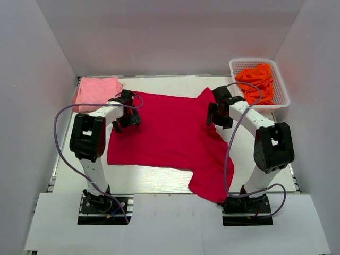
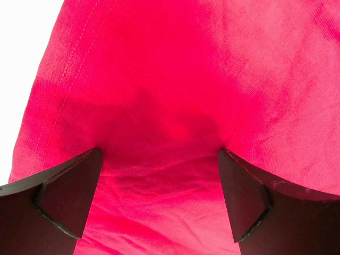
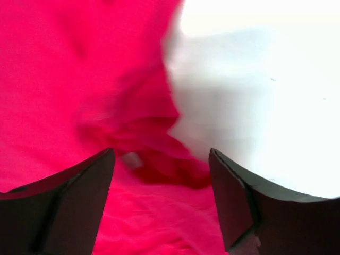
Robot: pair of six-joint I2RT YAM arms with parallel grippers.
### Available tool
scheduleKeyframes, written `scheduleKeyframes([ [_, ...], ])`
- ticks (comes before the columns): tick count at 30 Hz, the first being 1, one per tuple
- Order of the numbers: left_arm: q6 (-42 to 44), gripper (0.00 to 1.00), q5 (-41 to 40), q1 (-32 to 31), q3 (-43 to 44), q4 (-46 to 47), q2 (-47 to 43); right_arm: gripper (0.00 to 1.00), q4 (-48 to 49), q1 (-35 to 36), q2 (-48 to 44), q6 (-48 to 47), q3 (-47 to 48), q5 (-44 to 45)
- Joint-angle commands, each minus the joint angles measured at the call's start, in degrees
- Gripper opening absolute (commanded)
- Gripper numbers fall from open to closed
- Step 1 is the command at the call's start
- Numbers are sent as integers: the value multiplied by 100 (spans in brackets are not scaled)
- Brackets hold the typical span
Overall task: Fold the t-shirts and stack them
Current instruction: Flatten out the tshirt
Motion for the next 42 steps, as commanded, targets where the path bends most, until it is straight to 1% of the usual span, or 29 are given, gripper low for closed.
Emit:
scheduleKeyframes([
  [1, -57, 100, -144, 21, -196, -63, 5, 75, -20, -106, -144, -525, -238, 26],
  [2, -57, 100, -144, 21, -196, -63, 5, 75, 42, -89, -153, -822, -291, -62],
  [3, -57, 100, -144, 21, -196, -63, 5, 75, 243, -72, -162, -903, -361, -307],
  [6, -57, 100, -144, 21, -249, -63, 5, 74, 438, -89, -74, -1158, -432, -484],
  [9, -57, 100, -144, 21, -249, -63, 5, 73, 526, -107, 189, -1211, -353, -345],
  [10, -57, 100, -144, 21, -249, -63, 5, 64, 552, -98, 233, -1220, -318, -301],
  [11, -57, 100, -205, 21, -249, -63, 5, 51, 552, -115, 312, -1185, -291, -274],
  [12, -57, 100, -258, 21, -249, -124, 57, 34, 526, -142, 383, -1011, -239, -65],
  [13, -57, 100, -259, 21, -249, -125, 58, 13, 413, -168, 427, -931, -195, 6],
  [14, -57, 100, -320, 21, -249, -125, 58, 3, 351, -212, 445, -843, -168, 94],
  [15, -57, 100, -372, 21, -301, -125, 58, 0, 289, -290, 410, -651, -168, 365],
  [17, -57, 100, -434, 21, -354, -125, 58, 0, 201, -422, 348, -614, -255, 516],
  [22, -57, 100, -434, 21, -355, -125, 172, 0, 315, -836, 6, -561, -624, 183],
  [26, -57, 100, -496, 21, -355, -177, 225, 0, 333, -1091, -48, -526, -643, 691],
  [33, -110, 100, -496, 21, -355, -177, 225, 0, 332, -1618, 435, -508, -345, 1544],
  [34, -110, 100, -496, 21, -355, -177, 225, 0, 333, -1653, 462, -508, -309, 1554],
  [35, -110, 100, -496, 21, -355, -177, 225, 11, 324, -1706, 488, -526, -256, 1545],
  [36, -57, 100, -426, 21, -355, -177, 225, 26, 315, -1706, 489, -700, -134, 1362],
  [37, -57, 100, -426, 21, -355, -177, 225, 45, 332, -1689, 454, -754, -115, 1274],
  [38, -57, 100, -365, 21, -355, -116, 225, 53, 333, -1689, 410, -833, -89, 1116],
  [39, 4, 100, -364, 21, -355, -116, 225, 57, 359, -1663, 201, -886, -89, 940],
  [40, 5, 100, -303, 21, -355, -116, 164, 60, 341, -1654, 112, -886, -80, 852],
  [41, 5, 100, -242, 21, -355, -55, 163, 60, 350, -1654, 24, -921, -106, 625],
  [42, 57, 100, -241, -40, -355, -54, 163, 60, 368, -1645, -308, -939, -202, 440],
])
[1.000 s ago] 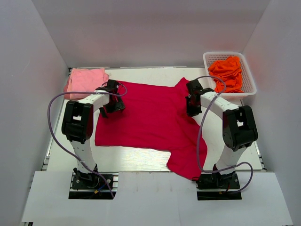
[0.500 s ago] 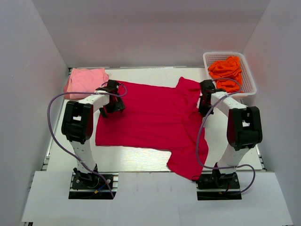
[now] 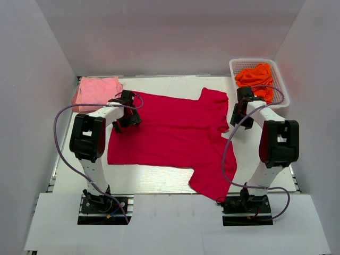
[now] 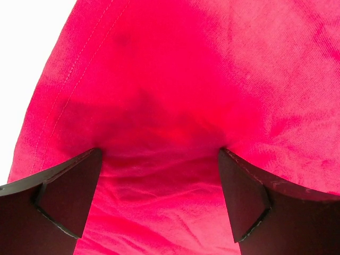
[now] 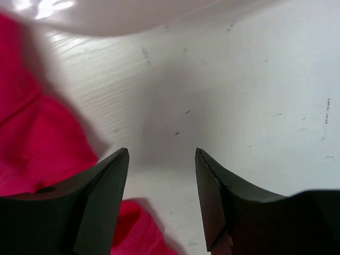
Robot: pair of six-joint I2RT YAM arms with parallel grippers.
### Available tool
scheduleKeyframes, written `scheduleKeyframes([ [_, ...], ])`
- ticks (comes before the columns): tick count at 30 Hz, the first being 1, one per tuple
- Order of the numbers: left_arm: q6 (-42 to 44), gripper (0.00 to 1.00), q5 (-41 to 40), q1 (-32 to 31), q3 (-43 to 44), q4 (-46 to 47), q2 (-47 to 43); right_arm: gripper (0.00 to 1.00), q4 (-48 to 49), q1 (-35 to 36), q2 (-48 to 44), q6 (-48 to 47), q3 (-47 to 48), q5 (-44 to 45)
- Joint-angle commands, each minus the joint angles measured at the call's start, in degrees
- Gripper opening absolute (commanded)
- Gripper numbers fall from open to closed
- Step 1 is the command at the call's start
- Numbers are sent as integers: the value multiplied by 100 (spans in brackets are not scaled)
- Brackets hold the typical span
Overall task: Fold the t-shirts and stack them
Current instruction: Flatten out the tshirt
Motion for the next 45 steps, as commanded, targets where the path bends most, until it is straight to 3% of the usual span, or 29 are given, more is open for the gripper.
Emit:
scheduleKeyframes([
  [1, 136, 100, -116, -17, -285, -142, 133, 60, 29, 62, -780, -241, 77, -636],
  [7, 136, 100, -2, -70, -285, -37, 132, 60, 503, 255, -1449, -479, -494, -3245],
  [9, 136, 100, -2, -70, -285, -36, 132, 60, 504, 334, -1380, -427, -608, -3643],
  [21, 136, 100, -2, -17, -337, -36, 79, 58, 565, 660, -632, -497, -811, -3847],
  [22, 136, 100, -2, -17, -337, -36, 79, 45, 548, 669, -597, -514, -829, -3821],
  [24, 136, 100, -2, -17, -337, -36, 79, 7, 556, 669, -562, -288, -820, -3463],
  [25, 136, 100, -2, -17, -337, -36, 79, 0, 556, 643, -553, -182, -829, -3321],
  [26, 136, 100, -2, -17, -337, -36, 79, 0, 548, 616, -640, -50, -820, -3154],
  [29, 136, 100, -54, -17, -337, -36, 79, 0, 277, 354, -685, 442, -637, -1657],
  [30, 136, 100, -55, -17, -337, -36, 79, 0, 75, 300, -667, 443, -575, -1650],
  [32, 136, 100, -116, 36, -337, -36, 79, 0, -276, 160, -519, 689, -399, -827],
  [38, 136, 100, -221, 36, -285, -150, 150, 0, -875, -524, -509, 978, -91, -167],
  [41, 136, 100, -222, 36, -285, -150, 202, 7, -1157, -763, -562, 1181, -82, 335],
  [43, 136, 100, -222, 36, -232, -150, 203, 22, -1367, -921, -483, 1313, 6, 485],
  [45, 136, 100, -222, 36, -232, -150, 203, 57, -1342, -975, -387, 947, 93, 146],
])
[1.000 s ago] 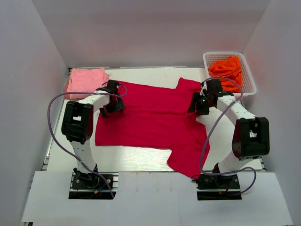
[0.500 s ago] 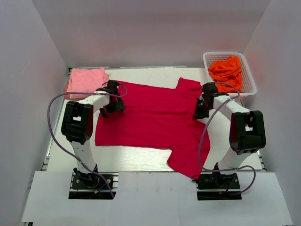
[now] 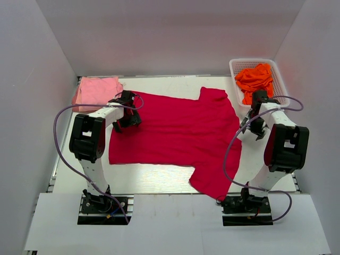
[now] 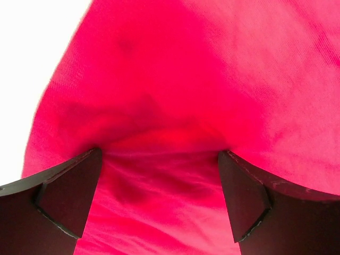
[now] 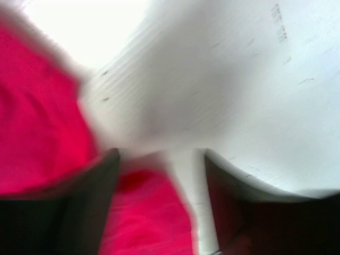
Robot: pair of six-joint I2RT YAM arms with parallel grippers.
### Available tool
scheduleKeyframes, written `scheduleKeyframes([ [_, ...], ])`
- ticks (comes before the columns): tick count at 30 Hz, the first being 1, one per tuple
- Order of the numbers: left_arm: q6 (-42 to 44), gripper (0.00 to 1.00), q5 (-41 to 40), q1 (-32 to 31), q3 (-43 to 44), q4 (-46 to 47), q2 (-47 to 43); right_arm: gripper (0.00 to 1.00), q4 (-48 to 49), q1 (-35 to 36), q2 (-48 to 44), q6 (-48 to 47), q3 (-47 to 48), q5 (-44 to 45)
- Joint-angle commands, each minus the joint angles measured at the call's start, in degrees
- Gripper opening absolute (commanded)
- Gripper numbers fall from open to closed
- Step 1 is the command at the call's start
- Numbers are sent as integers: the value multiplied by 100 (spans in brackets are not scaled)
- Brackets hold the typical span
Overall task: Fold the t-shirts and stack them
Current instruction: Flatten out the tshirt
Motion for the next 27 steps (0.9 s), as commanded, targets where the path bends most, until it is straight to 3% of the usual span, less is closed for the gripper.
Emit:
scheduleKeyframes([
  [1, 55, 100, -202, 51, -160, -260, 194, 78, -208, -201, 119, -179, 332, 347],
  [6, 55, 100, -35, 51, -160, -119, 141, 84, 266, -184, -406, -574, -45, -689],
  [12, 107, 100, 79, 51, -160, -66, 88, 76, 49, -184, -1400, -154, -941, -726],
  [17, 108, 100, 132, 51, -160, -14, 35, 36, -138, -166, -1586, 286, -1846, -603],
  [26, 108, 100, 237, -2, -265, 48, -70, 30, 1321, -113, -1342, 532, -2462, -2446],
  [27, 56, 100, 237, -2, -265, 48, -70, 19, 1444, -122, -1253, 602, -2445, -2449],
])
